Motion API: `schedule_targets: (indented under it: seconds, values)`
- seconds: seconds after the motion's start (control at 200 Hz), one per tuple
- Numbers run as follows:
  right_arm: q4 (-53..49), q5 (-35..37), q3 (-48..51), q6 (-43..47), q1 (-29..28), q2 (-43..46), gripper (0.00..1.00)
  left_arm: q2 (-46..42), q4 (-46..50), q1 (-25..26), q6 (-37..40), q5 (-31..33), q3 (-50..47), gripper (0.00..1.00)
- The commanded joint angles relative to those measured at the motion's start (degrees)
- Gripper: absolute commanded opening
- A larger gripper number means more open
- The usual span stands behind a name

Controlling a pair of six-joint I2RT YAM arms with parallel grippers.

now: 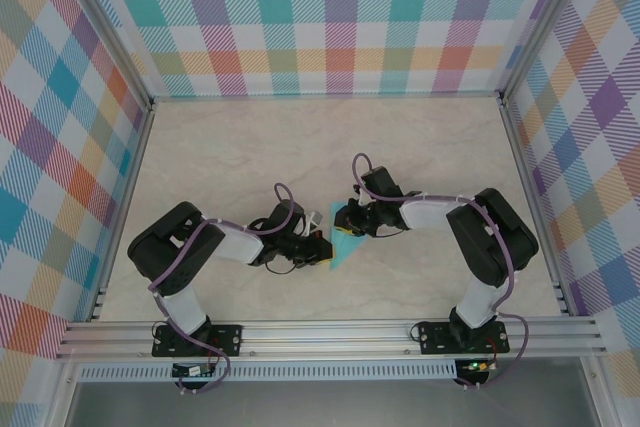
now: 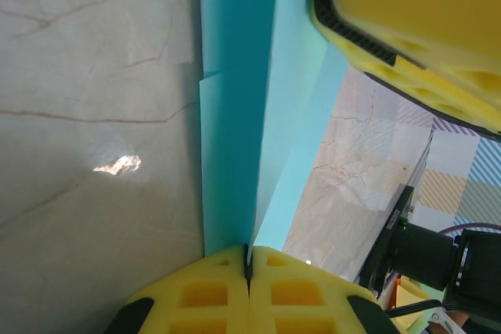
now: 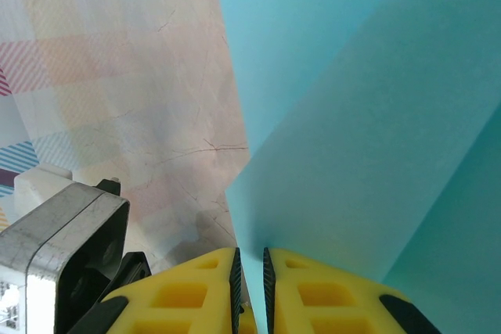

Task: Fold a paper plane with a square sheet of paper (pick it up from the middle)
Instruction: Fourth fold the wing at the center of the table.

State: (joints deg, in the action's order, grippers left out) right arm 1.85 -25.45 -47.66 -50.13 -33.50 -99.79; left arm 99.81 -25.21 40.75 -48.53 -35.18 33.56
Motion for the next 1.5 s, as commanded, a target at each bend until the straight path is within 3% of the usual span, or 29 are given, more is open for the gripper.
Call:
schedule_targets:
  seconds: [0.0, 0.745, 0.9, 1.04, 1.29, 1.495]
  values:
    - [-0.96, 0.50, -1.30, 1.10, -0.25, -1.54, 0.18, 2.65, 3.42, -0.59, 0.11, 2.92, -0.06, 0.00]
    - [-5.24, 1.18, -2.63, 2.32, -0.26, -5.52, 0.19, 1.96, 4.21, -0.59, 0.31, 3.30, -0.62, 0.00]
    - [-5.89, 1.30, -2.18, 2.66, -0.25, -6.51, 0.18, -0.08, 7.50, -0.59, 2.90, 1.65, 0.77, 0.12]
    - [-5.90, 1.16, -2.00, 2.85, -0.25, -6.65, 0.18, -1.78, 10.80, -0.52, 4.51, 0.74, 1.65, 0.15]
    - [-5.98, 1.07, -1.96, 3.02, -0.26, -6.37, 0.18, -1.83, 12.26, -0.33, 5.65, -0.74, 2.21, 0.10]
    - [-5.95, 1.02, -1.43, 3.22, -0.25, -6.58, 0.18, -2.33, 9.37, 0.15, 4.97, -2.34, 2.30, 0.12]
